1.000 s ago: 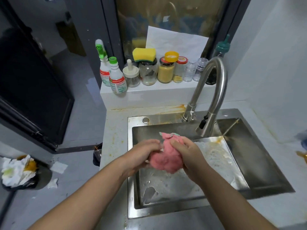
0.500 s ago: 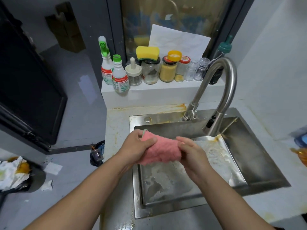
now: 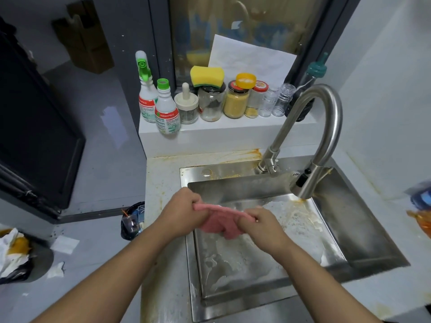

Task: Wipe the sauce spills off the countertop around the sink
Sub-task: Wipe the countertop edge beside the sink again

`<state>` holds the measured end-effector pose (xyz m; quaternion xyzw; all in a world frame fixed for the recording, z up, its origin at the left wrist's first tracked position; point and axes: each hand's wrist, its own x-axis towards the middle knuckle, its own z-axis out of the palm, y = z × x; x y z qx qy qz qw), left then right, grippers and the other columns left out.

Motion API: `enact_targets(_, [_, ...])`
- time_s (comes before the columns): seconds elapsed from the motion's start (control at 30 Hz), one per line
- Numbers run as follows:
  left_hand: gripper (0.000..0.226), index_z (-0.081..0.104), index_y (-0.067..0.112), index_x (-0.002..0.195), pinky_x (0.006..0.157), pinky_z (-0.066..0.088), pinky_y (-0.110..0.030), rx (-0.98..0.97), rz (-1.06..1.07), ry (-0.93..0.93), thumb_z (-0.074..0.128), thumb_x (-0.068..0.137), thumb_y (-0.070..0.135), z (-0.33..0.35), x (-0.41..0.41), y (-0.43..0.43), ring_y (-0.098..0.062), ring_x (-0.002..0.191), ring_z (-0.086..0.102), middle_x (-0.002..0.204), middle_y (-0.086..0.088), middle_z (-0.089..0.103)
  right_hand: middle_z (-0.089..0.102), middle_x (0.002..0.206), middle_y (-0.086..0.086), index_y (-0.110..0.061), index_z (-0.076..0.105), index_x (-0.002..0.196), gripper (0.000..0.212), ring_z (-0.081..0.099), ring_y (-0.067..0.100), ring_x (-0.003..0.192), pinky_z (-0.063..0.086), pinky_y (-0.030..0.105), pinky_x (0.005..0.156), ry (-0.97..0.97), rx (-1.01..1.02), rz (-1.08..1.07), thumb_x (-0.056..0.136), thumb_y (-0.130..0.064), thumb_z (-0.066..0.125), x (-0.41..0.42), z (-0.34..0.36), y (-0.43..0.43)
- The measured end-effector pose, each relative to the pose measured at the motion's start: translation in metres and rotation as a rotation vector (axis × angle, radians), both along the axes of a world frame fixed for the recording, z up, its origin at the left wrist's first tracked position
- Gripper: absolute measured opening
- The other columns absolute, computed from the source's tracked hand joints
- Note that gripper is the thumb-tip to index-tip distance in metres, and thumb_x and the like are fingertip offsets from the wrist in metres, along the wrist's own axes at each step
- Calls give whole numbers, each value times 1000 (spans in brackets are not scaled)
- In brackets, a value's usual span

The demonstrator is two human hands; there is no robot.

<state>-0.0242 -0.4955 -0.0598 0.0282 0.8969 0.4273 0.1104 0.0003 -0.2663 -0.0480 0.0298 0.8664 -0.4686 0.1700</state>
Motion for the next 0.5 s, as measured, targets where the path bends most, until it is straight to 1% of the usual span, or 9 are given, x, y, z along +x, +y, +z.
enact_targets(0.03, [35,54,17,52,56,48,-33,145,-7,-27,70,78,35,-3,-1,-2,-17,58,55,58,3,56,60,68,2,-14,62,64,30,54,9,65,41,21,59,-7,-123,-113,94,-13,60,-2,-2,-2])
enact_targets(0.1, [38,54,22,56,57,44,-25,387,3,-137,79,80,36,-7,-4,-2,-13,59,53,62,4,56,73,86,15,0,75,92,19,66,21,80,52,33,70,-113,-517,-345,96,-9,58,-10,-10,-12])
enact_targets(0.13, [40,50,23,57,55,40,-21,437,7,-175,80,81,36,-12,-6,1,-10,57,49,60,6,51,74,95,25,6,72,105,23,69,33,88,55,42,76,-182,-697,-390,94,-9,59,-13,-17,-17])
enact_targets(0.2, [44,45,22,59,52,35,-22,438,51,-199,78,86,32,-24,-17,7,-7,53,42,55,10,44,70,105,38,11,66,115,29,70,47,96,58,55,81,-259,-838,-435,94,-8,59,-19,-23,-32])
enact_targets(0.27, [41,45,20,62,50,33,-23,385,143,-188,75,89,29,-37,-33,10,-8,50,38,53,9,42,73,96,33,8,65,111,18,74,39,82,64,44,65,-274,-805,-528,99,0,54,-24,-28,-41])
enact_targets(0.33, [42,46,18,61,47,31,-20,248,187,-145,74,89,33,-48,-45,9,-8,49,36,53,8,42,77,81,19,2,66,102,13,74,26,70,60,32,56,-174,-635,-602,101,1,53,-31,-40,-47])
enact_targets(0.37, [42,47,18,60,46,34,-18,205,180,-145,73,89,35,-53,-49,10,-7,47,40,52,8,45,76,78,13,-3,67,98,11,72,24,71,59,32,58,-91,-472,-622,100,-3,56,-34,-50,-48])
enact_targets(0.43, [39,60,14,65,49,51,-22,319,188,-263,68,93,39,-53,-56,17,-8,49,57,57,3,60,74,83,6,-13,70,96,10,72,25,82,61,41,72,72,-214,-595,100,-14,61,-40,-63,-55])
enact_targets(0.5, [49,71,9,79,63,63,-39,598,209,-550,56,98,51,-45,-63,26,-19,60,71,69,-9,72,77,98,-4,-23,72,109,14,73,12,97,59,28,81,120,-269,-419,103,-20,60,-41,-65,-67])
